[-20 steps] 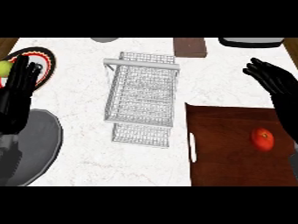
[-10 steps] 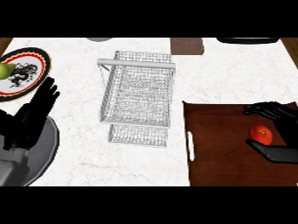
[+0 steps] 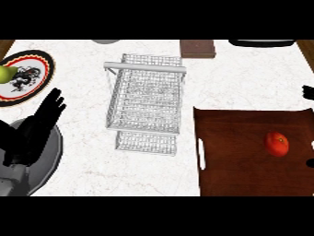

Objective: Pick the tomato from the tray and place it in the tiered basket

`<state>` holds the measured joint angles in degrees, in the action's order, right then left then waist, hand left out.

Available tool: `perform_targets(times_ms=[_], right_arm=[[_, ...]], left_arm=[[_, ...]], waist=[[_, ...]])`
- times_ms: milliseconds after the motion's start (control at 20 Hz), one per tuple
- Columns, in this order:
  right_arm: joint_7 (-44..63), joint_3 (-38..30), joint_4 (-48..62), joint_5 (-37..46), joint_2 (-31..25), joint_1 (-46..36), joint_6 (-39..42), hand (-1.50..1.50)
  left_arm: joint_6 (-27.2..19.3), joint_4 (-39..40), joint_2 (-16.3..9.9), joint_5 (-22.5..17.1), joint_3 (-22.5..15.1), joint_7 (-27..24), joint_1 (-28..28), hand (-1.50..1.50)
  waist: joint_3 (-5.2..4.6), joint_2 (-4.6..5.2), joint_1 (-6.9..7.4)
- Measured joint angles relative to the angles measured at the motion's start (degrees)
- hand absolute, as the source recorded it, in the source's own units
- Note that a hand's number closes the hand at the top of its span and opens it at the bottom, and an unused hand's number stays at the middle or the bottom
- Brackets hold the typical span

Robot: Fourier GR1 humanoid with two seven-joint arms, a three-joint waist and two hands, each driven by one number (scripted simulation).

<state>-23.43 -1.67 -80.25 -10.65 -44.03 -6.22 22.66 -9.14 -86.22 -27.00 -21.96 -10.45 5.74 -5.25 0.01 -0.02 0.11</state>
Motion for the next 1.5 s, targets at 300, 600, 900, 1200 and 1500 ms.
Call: perform_targets(times_ms=[300, 600, 900, 1200, 1500], right_arm=[[-0.52, 3.75, -4.14, 11.95, -13.34, -0.76, 6.14, -1.50], [2.71, 8.33, -10.31, 19.29, -16.96, -0.42, 11.24, -1.50], [9.93, 8.30, -15.52, 24.06, -11.24, 2.44, 10.78, -1.50], [11.53, 11.26, -10.35, 33.02, -4.31, 1.35, 7.83, -1.50], [9.98, 12.54, -5.68, 41.41, 1.15, 1.69, 4.38, -1.50]], left_arm=[[0.32, -1.01, -0.43, 0.16, 0.10, 0.91, 0.55, 0.00], [0.24, -1.80, 0.35, 1.12, 0.69, 1.37, 0.86, 0.00], [1.90, -2.18, 1.73, 2.17, 2.37, 2.64, 0.98, 0.00], [2.63, -2.69, 3.06, 4.20, 3.17, 3.54, 1.02, 0.00], [4.05, -1.84, 4.51, 5.57, 5.37, 4.79, -0.48, 0.00]], waist=[[-0.08, -0.08, 0.29], [-0.06, -0.06, 0.09], [-0.04, -0.06, -0.17], [-0.01, 0.04, 0.12], [0.01, 0.05, 0.00]])
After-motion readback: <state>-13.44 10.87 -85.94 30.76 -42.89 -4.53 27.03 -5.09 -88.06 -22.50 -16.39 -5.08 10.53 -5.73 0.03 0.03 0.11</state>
